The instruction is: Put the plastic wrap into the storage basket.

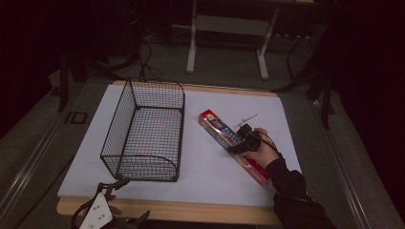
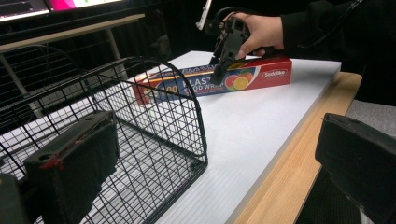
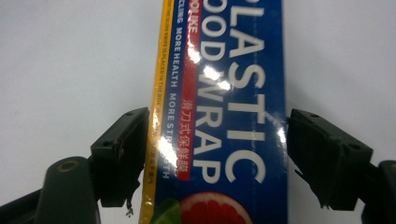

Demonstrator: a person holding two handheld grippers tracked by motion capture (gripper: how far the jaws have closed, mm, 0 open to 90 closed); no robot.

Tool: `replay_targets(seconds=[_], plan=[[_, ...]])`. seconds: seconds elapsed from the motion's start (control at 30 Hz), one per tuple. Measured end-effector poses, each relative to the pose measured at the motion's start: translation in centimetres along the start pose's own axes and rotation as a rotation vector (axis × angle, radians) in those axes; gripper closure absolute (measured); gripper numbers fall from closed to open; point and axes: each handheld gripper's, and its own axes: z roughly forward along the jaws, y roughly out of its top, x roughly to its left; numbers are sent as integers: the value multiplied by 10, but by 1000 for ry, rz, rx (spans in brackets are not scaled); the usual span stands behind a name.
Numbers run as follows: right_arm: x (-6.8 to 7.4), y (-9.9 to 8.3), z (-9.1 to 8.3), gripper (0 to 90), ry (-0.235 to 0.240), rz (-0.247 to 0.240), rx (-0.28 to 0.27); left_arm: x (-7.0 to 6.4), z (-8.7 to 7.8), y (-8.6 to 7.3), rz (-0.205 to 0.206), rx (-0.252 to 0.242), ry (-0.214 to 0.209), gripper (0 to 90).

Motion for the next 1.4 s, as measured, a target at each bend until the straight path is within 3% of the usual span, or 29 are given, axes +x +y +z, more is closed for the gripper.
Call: replay_targets(seconds=[0.13,0.2,0.23,0.3,0.53,0.7,0.77,1.07,1.4], plan=[[1,4,5,242,-25,-12,58,0,0,0,-1,-1,0,2],[3,5,8,282,-26,-23,73,0,0,0,0,0,1,2],[6,7,9,358,-23,-21,91,0,0,0,2,1,1,2],[6,8,8,379,-25,-15,101,0,0,0,3,1,1,2],[9,11,6,393,-27,24,111,0,0,0,-1,2,2,2],[12,15,3,394,-58,51,108,0,0,0,3,3,3,2],[11,16,-4,395,-70,92,92,0,0,0,1,2,3,2],[13,26,-26,394,-75,139,28,0,1,0,4,7,4,2],[22,50,-51,394,-79,122,-45,0,2,0,6,10,6,2]])
